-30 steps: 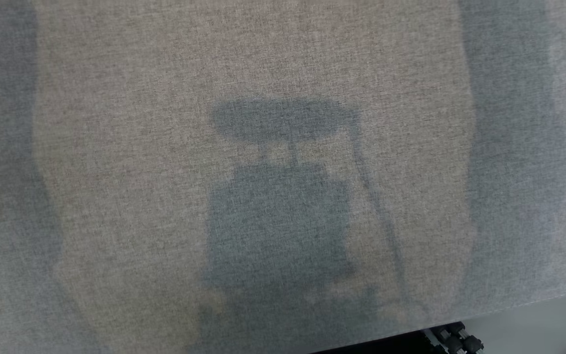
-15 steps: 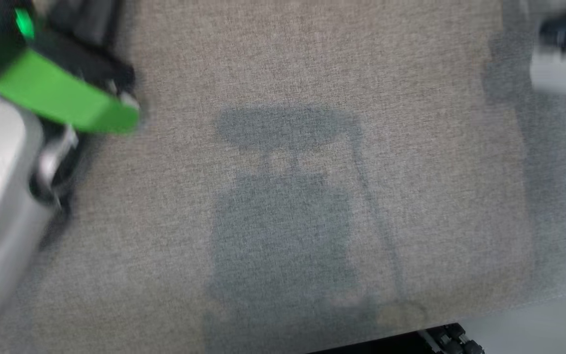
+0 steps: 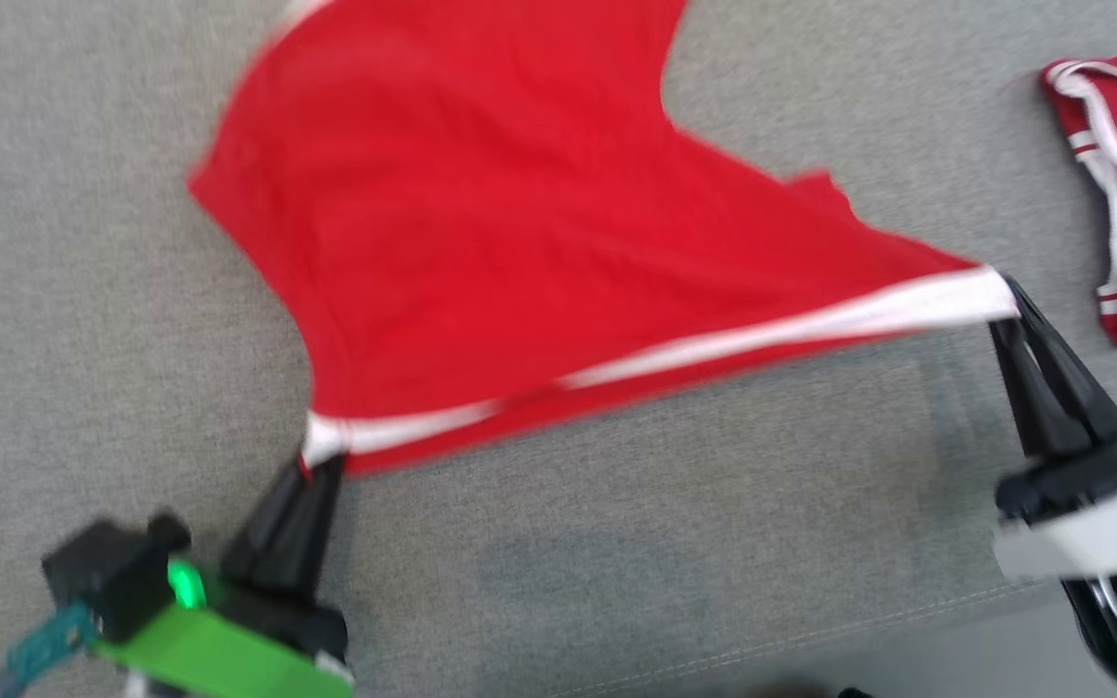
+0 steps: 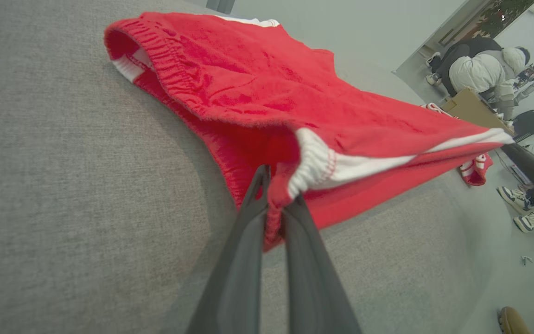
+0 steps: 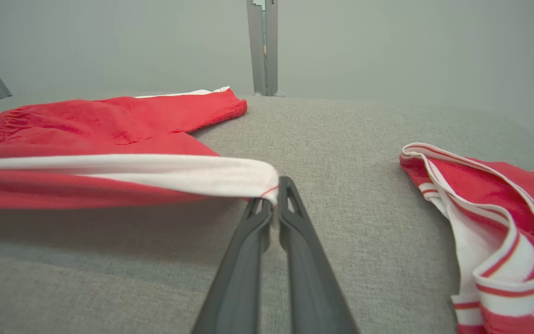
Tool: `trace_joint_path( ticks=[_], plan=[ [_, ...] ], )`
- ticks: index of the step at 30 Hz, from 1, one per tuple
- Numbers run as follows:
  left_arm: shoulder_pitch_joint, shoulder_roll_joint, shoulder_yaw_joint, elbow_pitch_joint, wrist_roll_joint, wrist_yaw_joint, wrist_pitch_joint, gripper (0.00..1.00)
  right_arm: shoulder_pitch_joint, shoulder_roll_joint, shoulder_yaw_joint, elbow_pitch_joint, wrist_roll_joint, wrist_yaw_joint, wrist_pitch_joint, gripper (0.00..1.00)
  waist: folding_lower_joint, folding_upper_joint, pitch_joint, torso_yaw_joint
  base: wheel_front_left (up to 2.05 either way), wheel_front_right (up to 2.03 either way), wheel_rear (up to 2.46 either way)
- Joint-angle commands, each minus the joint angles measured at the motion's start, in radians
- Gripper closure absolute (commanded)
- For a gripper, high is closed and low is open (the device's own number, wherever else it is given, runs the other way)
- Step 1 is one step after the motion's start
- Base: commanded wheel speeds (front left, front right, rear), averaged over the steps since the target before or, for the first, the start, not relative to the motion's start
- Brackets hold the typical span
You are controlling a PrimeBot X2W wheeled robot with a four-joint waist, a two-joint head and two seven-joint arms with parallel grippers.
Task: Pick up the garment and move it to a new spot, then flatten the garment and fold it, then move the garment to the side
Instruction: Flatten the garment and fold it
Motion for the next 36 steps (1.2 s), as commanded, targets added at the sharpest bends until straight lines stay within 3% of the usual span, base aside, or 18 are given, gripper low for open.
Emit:
trace_joint_path(
  ticks=[1,3,6,12,17,24,36],
  plan=[
    [0.085,0.001,0.011,-0.046,-0.025,0.026,-0.012,1.00,0.070,-0.013,-0.035,-0.016,0.018,-0.003,-0.002,1.00,0.0001,0.0000,-0.121,-0.028,0.00,0.00,0.00],
    [0.191,-0.020,0.020,-0.136,-0.064,0.052,-0.020,1.00,0.151,-0.035,-0.072,-0.063,0.051,-0.003,0.000,1.00,0.0001,0.0000,-0.126,-0.020,0.00,0.00,0.00],
    [0.228,-0.044,0.010,-0.188,-0.080,0.064,-0.017,1.00,0.172,-0.053,-0.082,-0.103,0.076,-0.003,0.023,1.00,0.0001,0.0000,-0.114,-0.003,0.00,0.00,0.00],
    [0.108,-0.061,0.032,-0.203,-0.096,0.092,0.064,1.00,-0.044,-0.120,0.002,-0.114,0.103,-0.002,0.134,1.00,0.0001,0.0000,-0.041,0.045,0.00,0.00,0.00],
    [-0.072,-0.103,0.056,-0.149,-0.136,0.091,0.161,1.00,-0.336,-0.162,0.118,0.014,0.176,-0.002,0.273,1.00,0.0001,0.0000,0.026,0.114,0.00,0.00,0.00],
    [-0.282,-0.233,0.050,0.054,-0.208,0.074,0.252,1.00,-0.654,-0.168,0.273,0.240,0.261,-0.002,0.395,1.00,0.0001,0.0000,0.059,0.215,0.00,0.00,0.00],
    [-0.470,-0.371,0.005,0.312,-0.200,0.022,0.274,1.00,-0.920,-0.169,0.442,0.517,0.320,-0.002,0.458,1.00,0.0001,0.0000,0.067,0.291,0.00,0.00,0.00]
  ],
)
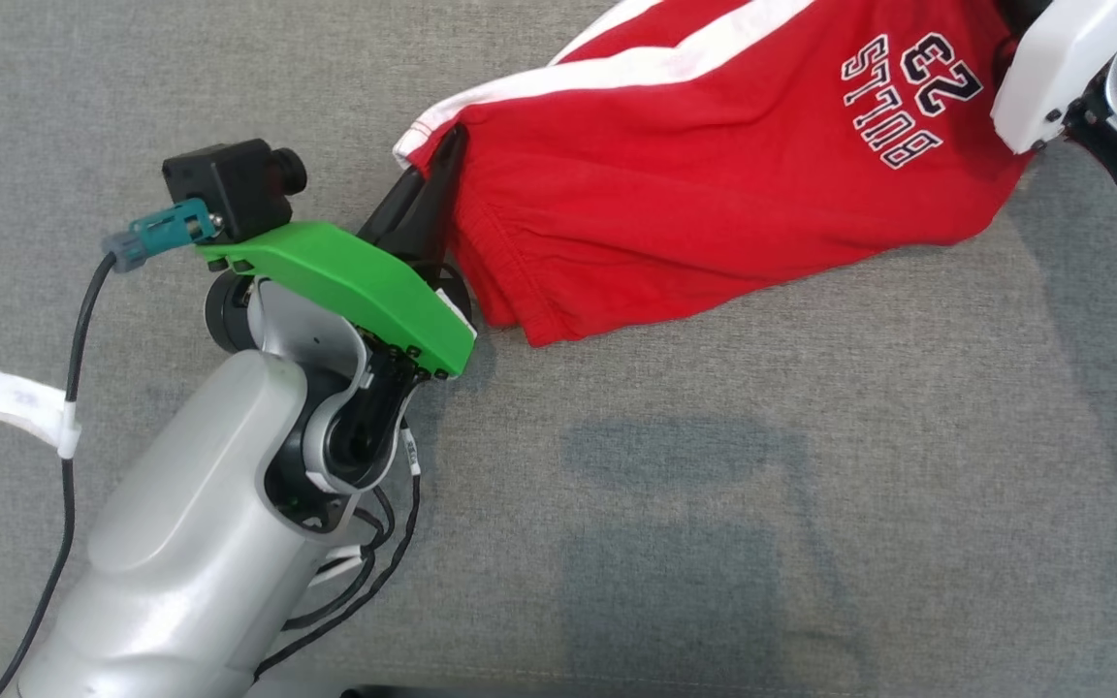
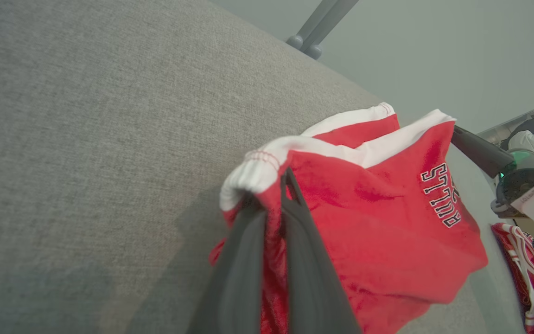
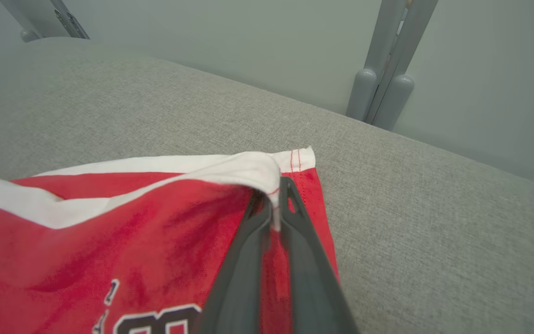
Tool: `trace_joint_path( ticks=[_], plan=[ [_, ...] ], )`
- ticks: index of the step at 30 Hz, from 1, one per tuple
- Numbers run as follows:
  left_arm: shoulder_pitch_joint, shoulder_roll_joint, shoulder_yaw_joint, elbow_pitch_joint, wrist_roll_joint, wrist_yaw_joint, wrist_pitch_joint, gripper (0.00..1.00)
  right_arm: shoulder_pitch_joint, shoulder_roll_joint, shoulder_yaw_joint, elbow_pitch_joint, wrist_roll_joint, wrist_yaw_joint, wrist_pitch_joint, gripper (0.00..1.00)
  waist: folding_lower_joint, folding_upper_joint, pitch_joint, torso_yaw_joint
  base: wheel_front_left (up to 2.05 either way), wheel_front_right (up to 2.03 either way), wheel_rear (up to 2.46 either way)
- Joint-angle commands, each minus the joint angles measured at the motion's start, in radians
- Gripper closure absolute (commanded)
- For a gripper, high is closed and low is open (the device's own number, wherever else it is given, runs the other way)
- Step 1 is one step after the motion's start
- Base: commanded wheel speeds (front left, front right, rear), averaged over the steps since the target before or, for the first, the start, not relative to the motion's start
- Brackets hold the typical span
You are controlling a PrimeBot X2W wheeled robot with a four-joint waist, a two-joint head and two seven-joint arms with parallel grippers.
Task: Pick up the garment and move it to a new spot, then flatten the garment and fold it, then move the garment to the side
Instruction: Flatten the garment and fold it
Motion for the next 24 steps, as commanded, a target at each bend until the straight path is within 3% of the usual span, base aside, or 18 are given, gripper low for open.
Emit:
trace_joint_path(
  ticks=[1,10,21,22,23,24],
  plan=[
    [-0.022,-0.008,-0.003,0.013,0.014,-0.007,-0.007,1.00,-0.027,-0.011,0.002,0.017,0.006,0.000,0.000,1.00,0.0001,0.0000,0.013,0.021,0.00,0.00,0.00],
    [-0.063,-0.053,-0.015,0.119,0.017,-0.032,-0.026,1.00,-0.133,-0.025,0.055,0.162,0.020,0.000,0.023,1.00,0.0001,0.0000,0.014,0.048,0.00,0.00,0.00],
    [-0.104,-0.080,-0.045,0.187,0.036,-0.045,-0.014,1.00,-0.208,-0.023,0.131,0.239,0.041,0.000,0.089,1.00,0.0001,0.0000,0.031,0.064,0.00,0.00,0.00],
    [-0.108,-0.081,-0.047,0.192,0.036,-0.043,-0.010,1.00,-0.211,-0.024,0.136,0.242,0.044,0.000,0.094,0.80,0.0001,0.0000,0.031,0.065,0.00,0.00,0.00],
    [-0.109,-0.084,-0.049,0.196,0.035,-0.040,-0.009,1.00,-0.213,-0.024,0.141,0.245,0.046,0.000,0.091,0.12,0.0001,0.0000,0.031,0.065,0.00,0.00,0.00],
    [-0.109,-0.086,-0.050,0.200,0.034,-0.036,-0.008,0.95,-0.215,-0.023,0.144,0.250,0.047,0.000,0.086,0.00,0.0001,0.0000,0.030,0.064,0.00,0.00,0.00]
  ],
)
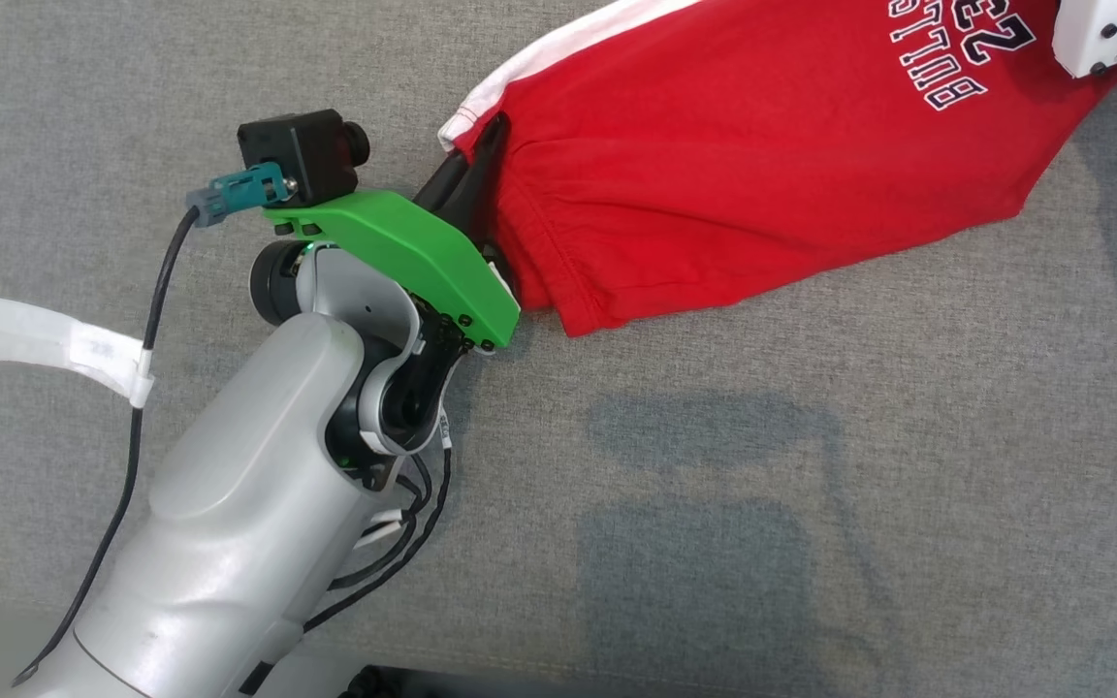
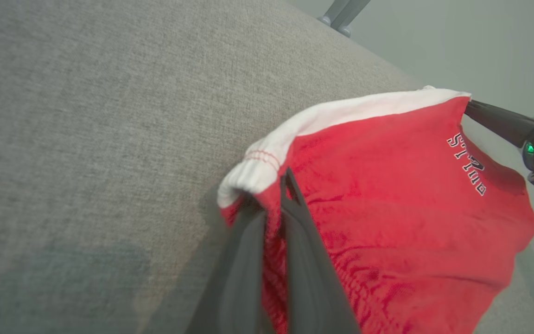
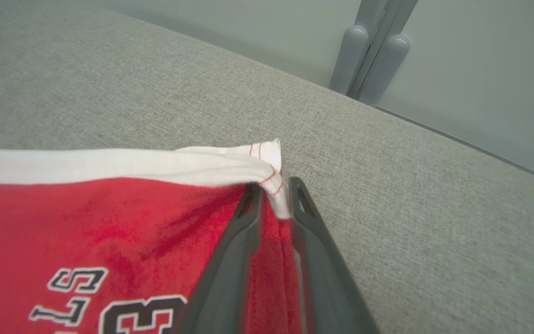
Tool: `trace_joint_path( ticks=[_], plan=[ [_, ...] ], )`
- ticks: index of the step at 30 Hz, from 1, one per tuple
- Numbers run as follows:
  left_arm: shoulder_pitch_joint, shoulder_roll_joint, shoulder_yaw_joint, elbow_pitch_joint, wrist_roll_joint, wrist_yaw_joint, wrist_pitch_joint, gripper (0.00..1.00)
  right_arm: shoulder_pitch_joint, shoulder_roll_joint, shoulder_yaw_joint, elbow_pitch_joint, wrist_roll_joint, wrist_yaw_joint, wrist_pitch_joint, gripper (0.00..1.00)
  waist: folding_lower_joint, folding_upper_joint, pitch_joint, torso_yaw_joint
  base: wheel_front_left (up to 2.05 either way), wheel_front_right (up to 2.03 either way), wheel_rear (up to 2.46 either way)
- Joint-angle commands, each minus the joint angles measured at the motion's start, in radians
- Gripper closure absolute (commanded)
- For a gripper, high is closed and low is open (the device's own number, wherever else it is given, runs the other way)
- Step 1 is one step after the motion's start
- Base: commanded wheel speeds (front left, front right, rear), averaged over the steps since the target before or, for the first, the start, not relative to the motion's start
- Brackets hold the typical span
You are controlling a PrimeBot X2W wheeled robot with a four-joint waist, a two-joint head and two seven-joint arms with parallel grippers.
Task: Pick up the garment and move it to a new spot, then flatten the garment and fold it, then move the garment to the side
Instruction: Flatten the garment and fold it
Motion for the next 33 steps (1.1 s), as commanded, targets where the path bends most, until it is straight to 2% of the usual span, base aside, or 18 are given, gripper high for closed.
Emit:
trace_joint_path(
  ticks=[1,2,3,4,5,8,13,20,26,30,33],
  plan=[
    [-0.012,-0.001,-0.001,0.007,0.000,0.006,0.003,0.73,-0.012,-0.002,0.004,0.010,0.006,0.000,-0.009,0.00,0.0000,0.0000,-0.002,-0.001,0.00,0.00,0.00],
    [-0.012,-0.001,-0.004,0.007,0.000,0.006,0.007,0.56,-0.016,0.001,0.007,0.013,0.004,0.000,-0.014,0.00,0.0000,0.0000,-0.004,-0.002,0.00,0.00,0.00],
    [-0.010,-0.001,-0.007,0.008,-0.001,0.006,0.009,0.24,-0.022,0.003,0.006,0.020,0.002,0.000,-0.022,0.00,0.0000,0.0000,-0.006,-0.003,0.00,0.00,0.00],
    [-0.006,0.001,-0.008,0.009,-0.003,0.007,0.015,0.07,-0.026,0.006,0.003,0.028,0.001,0.000,-0.024,0.00,0.0000,0.0000,-0.010,-0.006,0.00,0.00,0.00],
    [-0.002,0.003,-0.007,0.010,-0.005,0.009,0.013,0.00,-0.025,0.011,0.002,0.034,0.007,0.000,-0.023,0.00,0.0000,0.0000,-0.016,-0.008,0.00,0.00,0.00],
    [0.015,0.009,-0.003,0.007,-0.006,0.014,0.006,0.00,-0.040,0.009,-0.007,0.050,0.018,0.000,-0.008,0.00,0.0000,0.0000,-0.035,-0.016,0.00,0.00,0.00],
    [0.033,0.050,-0.012,-0.024,0.052,0.036,-0.034,0.00,-0.063,0.001,-0.017,0.064,0.032,0.000,0.061,0.00,0.0000,0.0000,-0.060,-0.028,0.00,0.00,0.00],
    [0.117,0.151,-0.017,-0.165,0.182,0.123,-0.156,0.00,-0.047,-0.015,-0.047,0.060,0.092,0.000,0.256,0.00,0.0000,0.0000,-0.077,-0.019,0.00,0.00,0.00],
    [0.220,0.212,-0.001,-0.287,0.253,0.173,-0.258,0.00,-0.003,-0.011,-0.093,0.035,0.122,0.000,0.347,0.00,0.0000,0.0000,-0.057,0.013,0.00,0.00,0.00],
    [0.299,0.236,0.026,-0.316,0.261,0.163,-0.285,0.00,0.025,-0.012,-0.108,0.028,0.091,0.000,0.402,0.00,0.0000,0.0000,-0.048,0.033,0.00,0.00,0.00],
    [0.344,0.221,0.054,-0.321,0.255,0.147,-0.293,0.00,0.045,-0.020,-0.120,0.030,0.058,0.000,0.438,0.00,0.0000,0.0000,-0.047,0.051,0.00,0.00,0.00]
  ],
)
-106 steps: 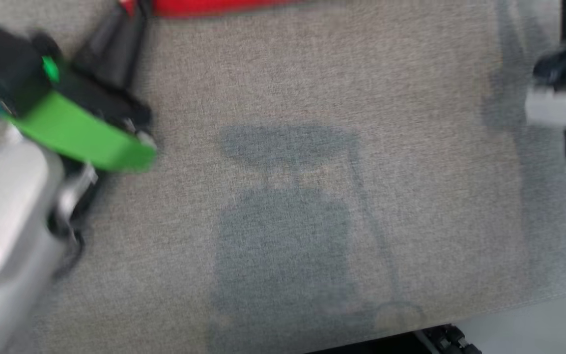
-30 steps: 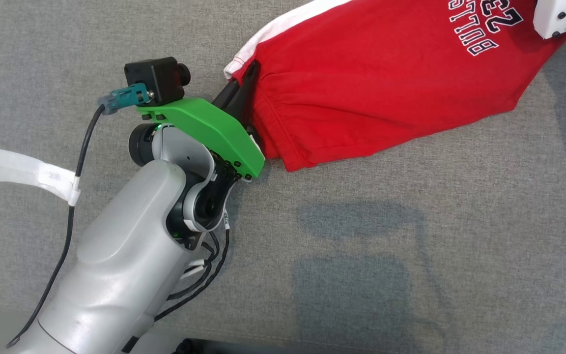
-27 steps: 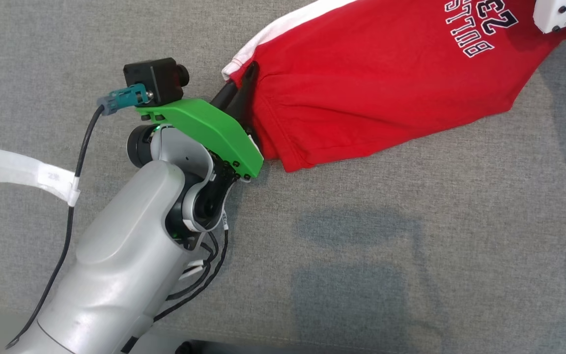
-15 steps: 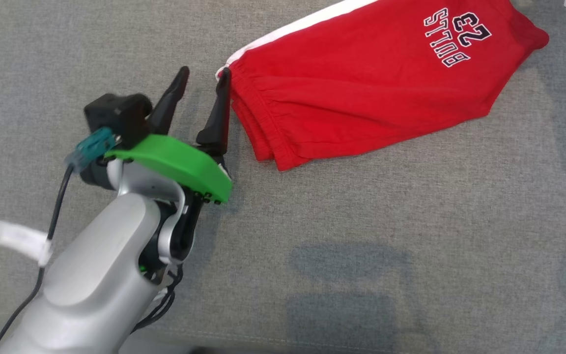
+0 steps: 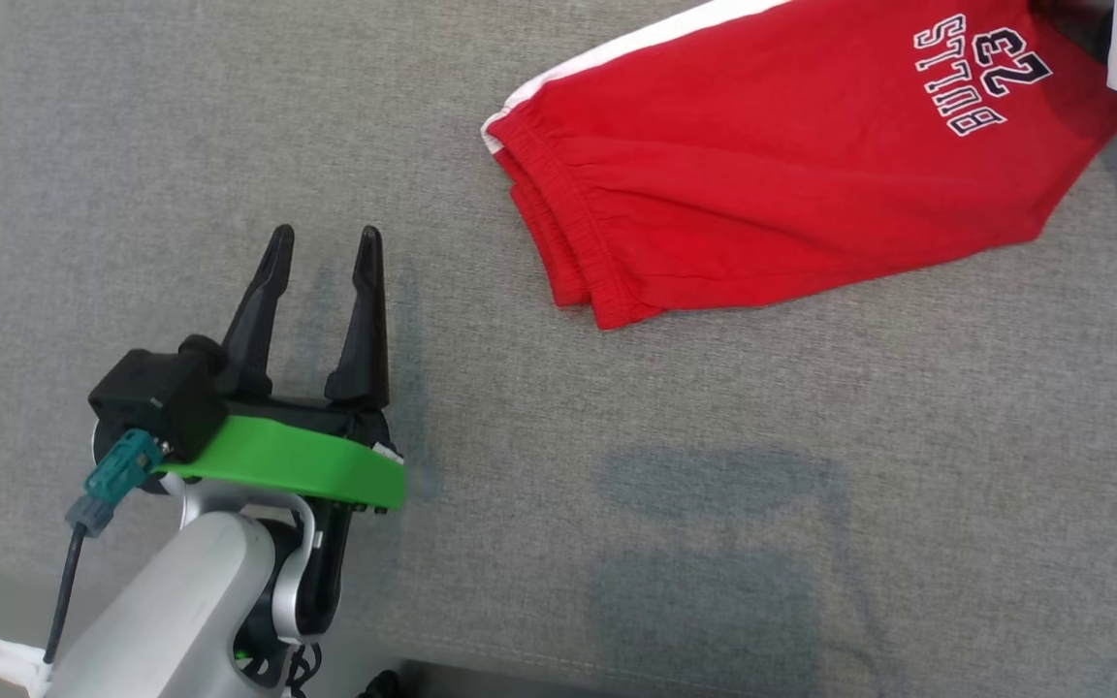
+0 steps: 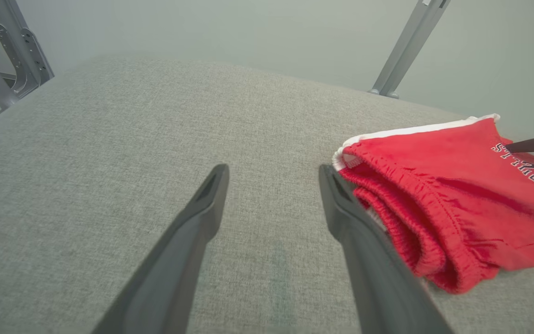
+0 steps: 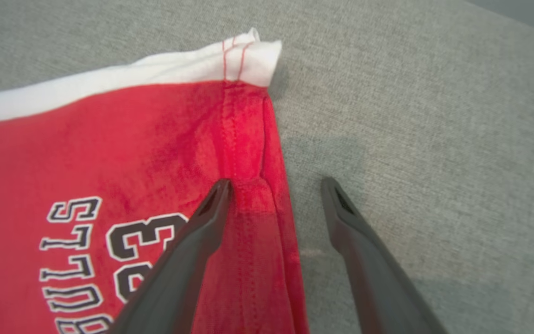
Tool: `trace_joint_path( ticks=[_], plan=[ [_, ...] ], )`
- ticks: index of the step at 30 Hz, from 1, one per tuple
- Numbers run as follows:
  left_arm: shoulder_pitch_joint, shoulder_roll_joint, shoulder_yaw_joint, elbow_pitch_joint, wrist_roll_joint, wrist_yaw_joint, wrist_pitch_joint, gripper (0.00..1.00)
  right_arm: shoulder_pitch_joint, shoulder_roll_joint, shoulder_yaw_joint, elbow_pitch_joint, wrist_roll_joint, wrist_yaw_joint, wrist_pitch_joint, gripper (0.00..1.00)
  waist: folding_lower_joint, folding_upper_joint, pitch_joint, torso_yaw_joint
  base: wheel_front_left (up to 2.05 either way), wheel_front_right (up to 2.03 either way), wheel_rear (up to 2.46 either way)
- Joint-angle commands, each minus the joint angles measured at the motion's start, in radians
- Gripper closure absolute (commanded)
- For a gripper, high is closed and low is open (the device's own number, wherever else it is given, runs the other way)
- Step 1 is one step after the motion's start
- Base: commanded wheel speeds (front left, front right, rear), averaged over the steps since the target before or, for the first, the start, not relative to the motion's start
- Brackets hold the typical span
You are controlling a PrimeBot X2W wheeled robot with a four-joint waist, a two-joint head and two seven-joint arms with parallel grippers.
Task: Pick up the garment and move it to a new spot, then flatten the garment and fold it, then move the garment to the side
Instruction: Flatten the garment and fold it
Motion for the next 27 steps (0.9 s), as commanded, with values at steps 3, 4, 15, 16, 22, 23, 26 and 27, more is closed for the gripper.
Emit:
trace_joint_path(
  ticks=[3,4,15,16,22,23,26,27],
  plan=[
    [0.048,-0.025,0.037,0.002,0.010,-0.032,-0.009,0.00,0.062,0.001,-0.018,0.001,-0.048,0.000,0.056,0.00,0.0000,0.0000,0.002,0.039,0.00,0.00,0.00],
    [0.052,-0.033,0.043,0.003,0.014,-0.038,-0.010,0.00,0.075,0.005,-0.022,0.001,-0.057,0.000,0.069,0.00,0.0000,0.0000,0.001,0.044,0.00,0.00,0.00],
    [0.119,-0.074,0.133,0.041,0.063,-0.098,-0.009,0.00,0.174,0.038,-0.121,-0.086,-0.032,0.001,0.126,1.00,0.0000,0.0000,-0.069,0.014,0.00,0.00,0.00],
    [0.129,-0.070,0.144,0.045,0.067,-0.102,-0.009,0.00,0.188,0.047,-0.135,-0.094,-0.024,0.000,0.120,1.00,0.0000,0.0000,-0.083,0.000,0.00,0.00,0.00],
    [0.188,-0.034,0.178,0.049,0.109,-0.138,-0.009,0.00,0.273,0.067,-0.229,-0.119,0.033,0.000,0.092,1.00,0.0000,0.0000,-0.156,-0.080,0.00,0.00,0.00],
    [0.202,-0.028,0.187,0.051,0.111,-0.148,-0.009,0.00,0.298,0.070,-0.246,-0.120,0.044,0.000,0.085,1.00,0.0000,0.0000,-0.174,-0.096,0.00,0.00,0.00],
    [0.248,-0.008,0.214,0.053,0.115,-0.171,-0.009,0.00,0.372,0.076,-0.300,-0.124,0.072,0.000,0.052,1.00,0.0000,0.0000,-0.227,-0.147,0.00,0.00,0.00],
    [0.264,-0.002,0.219,0.054,0.118,-0.179,-0.009,0.00,0.398,0.074,-0.320,-0.125,0.083,0.000,0.044,1.00,0.0000,0.0000,-0.241,-0.162,0.00,0.00,0.00]
  ],
)
